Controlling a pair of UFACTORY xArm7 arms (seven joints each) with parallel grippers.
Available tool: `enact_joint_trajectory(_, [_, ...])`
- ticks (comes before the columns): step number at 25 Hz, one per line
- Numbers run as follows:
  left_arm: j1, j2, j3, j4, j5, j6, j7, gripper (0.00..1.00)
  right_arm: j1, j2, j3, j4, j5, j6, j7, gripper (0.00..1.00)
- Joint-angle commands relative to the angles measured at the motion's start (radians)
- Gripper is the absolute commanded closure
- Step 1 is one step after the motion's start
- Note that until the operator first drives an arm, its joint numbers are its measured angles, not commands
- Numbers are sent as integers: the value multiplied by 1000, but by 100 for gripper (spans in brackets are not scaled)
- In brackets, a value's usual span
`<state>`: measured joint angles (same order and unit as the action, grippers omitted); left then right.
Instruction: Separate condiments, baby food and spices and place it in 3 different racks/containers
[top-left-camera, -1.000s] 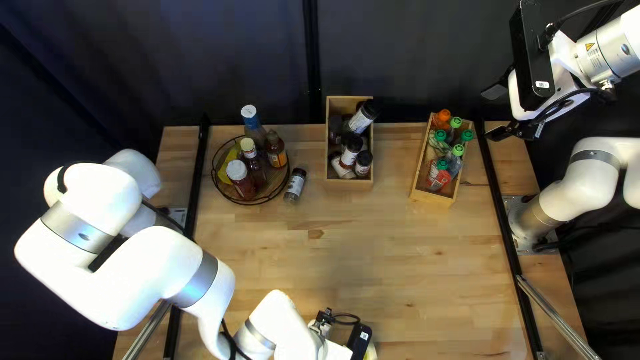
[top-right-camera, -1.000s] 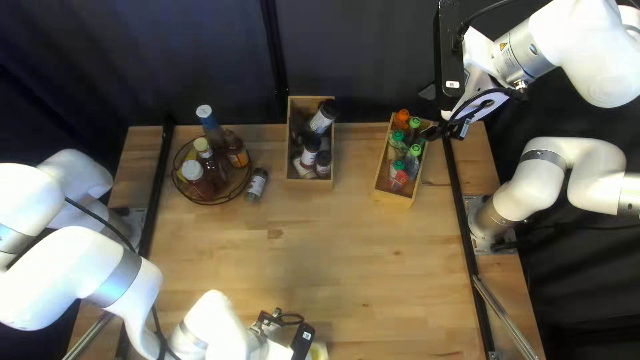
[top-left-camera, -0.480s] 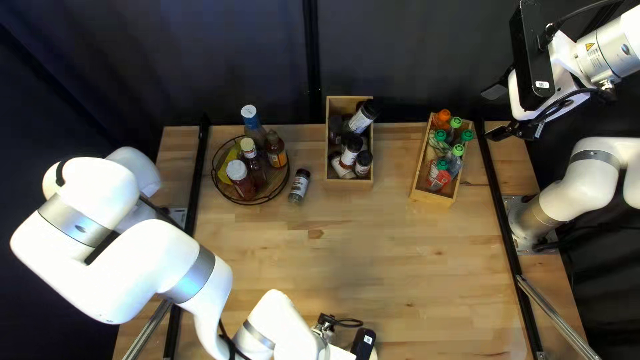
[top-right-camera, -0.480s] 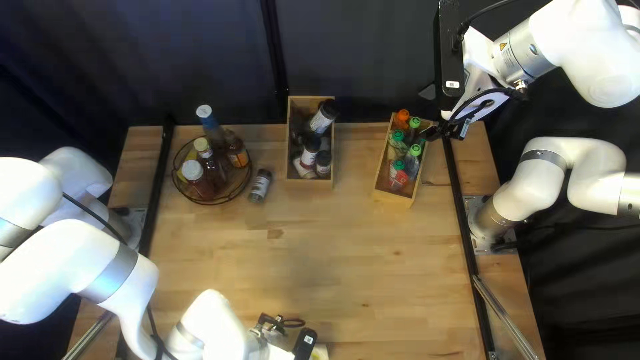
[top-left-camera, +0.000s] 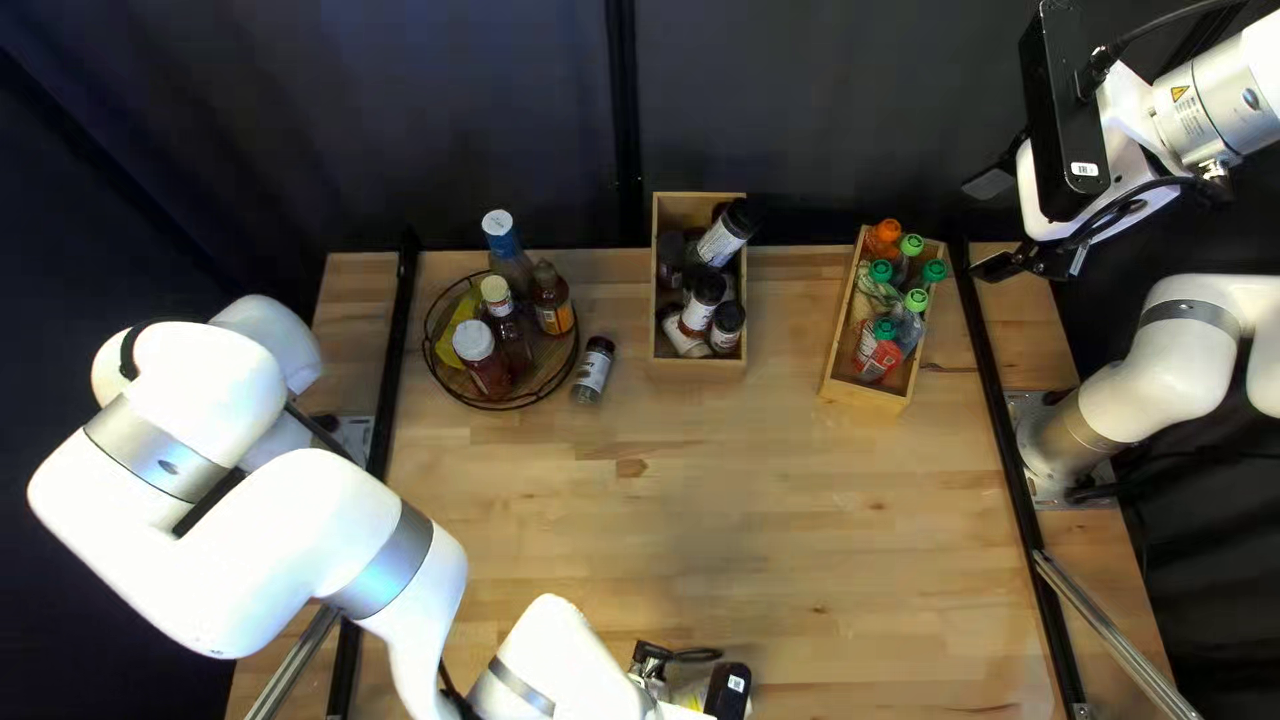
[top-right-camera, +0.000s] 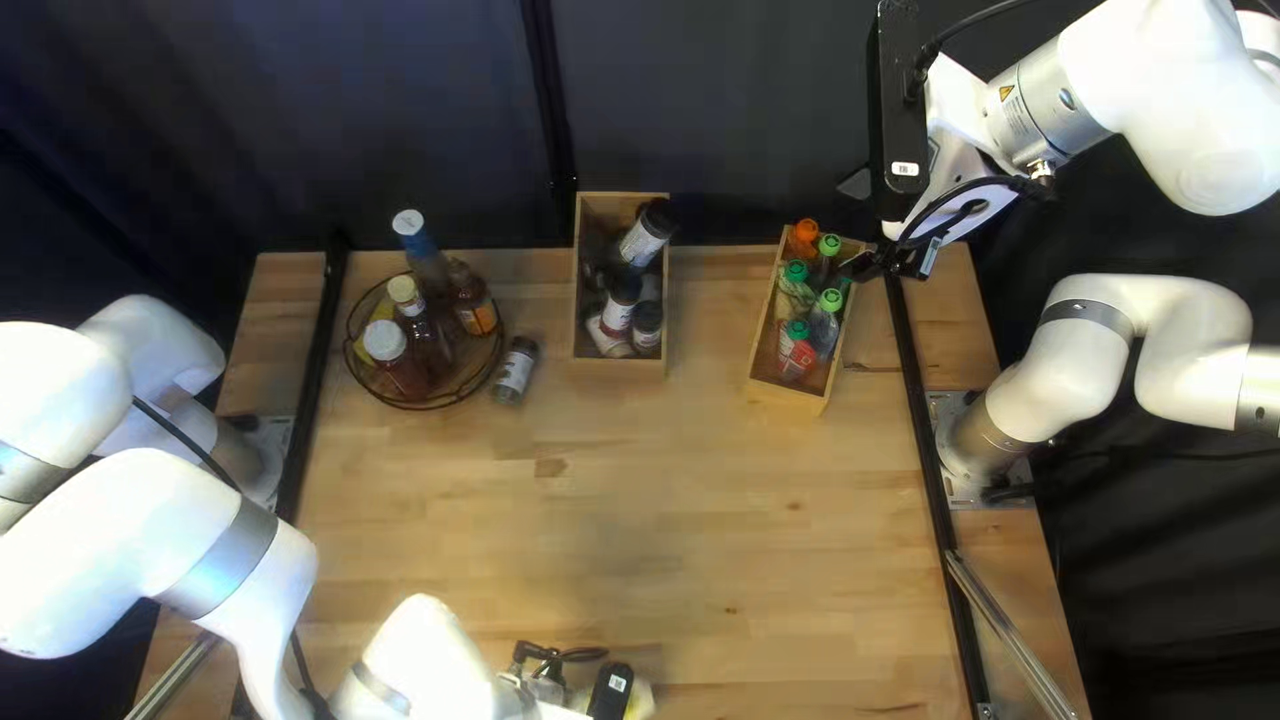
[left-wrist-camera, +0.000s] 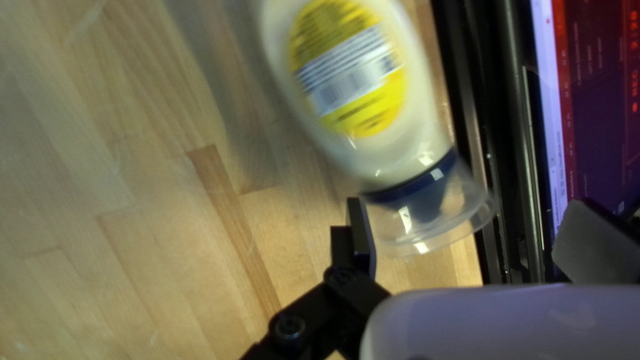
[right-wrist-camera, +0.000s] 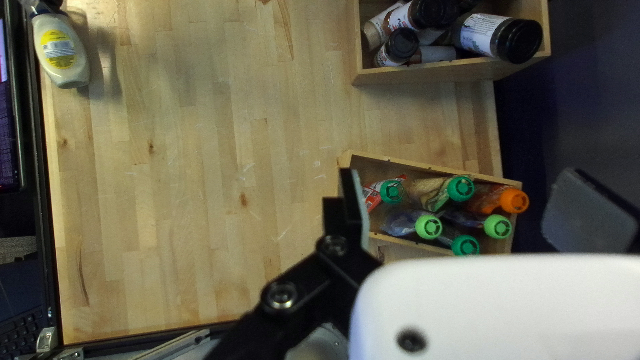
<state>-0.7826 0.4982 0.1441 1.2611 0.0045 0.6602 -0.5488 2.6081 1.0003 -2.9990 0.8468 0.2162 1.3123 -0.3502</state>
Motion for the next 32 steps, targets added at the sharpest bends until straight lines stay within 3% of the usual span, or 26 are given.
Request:
enact_joint_trajectory(1, [-52,41,38,114,11,100,-161,0,0,0,0,0,0,0,0,0])
enact_joint_trajectory(4, [-60,63,41,158,4,129,-208,0,0,0,0,0,0,0,0,0])
enact_joint_trajectory(12, [-36,81,45,125,-20,109,-219,0,0,0,0,0,0,0,0,0])
enact_joint_trajectory(21, [-31,110,42,159,-31,139,-224,0,0,0,0,0,0,0,0,0])
enact_joint_trajectory(27, [-10,119,39,119,-49,103,-215,0,0,0,0,0,0,0,0,0])
enact_joint_trajectory(29, [-4,122,38,111,-56,96,-214,13,0,0,0,0,0,0,0,0])
enact_joint_trajectory(30, [-3,123,37,111,-59,98,-216,75,0,0,0,0,0,0,0,0])
enact_joint_trajectory(31, [-3,125,37,112,-60,100,-217,93,0,0,0,0,0,0,0,0])
enact_joint_trajectory(32, [-2,126,36,117,-62,104,-218,100,0,0,0,0,0,0,0,0])
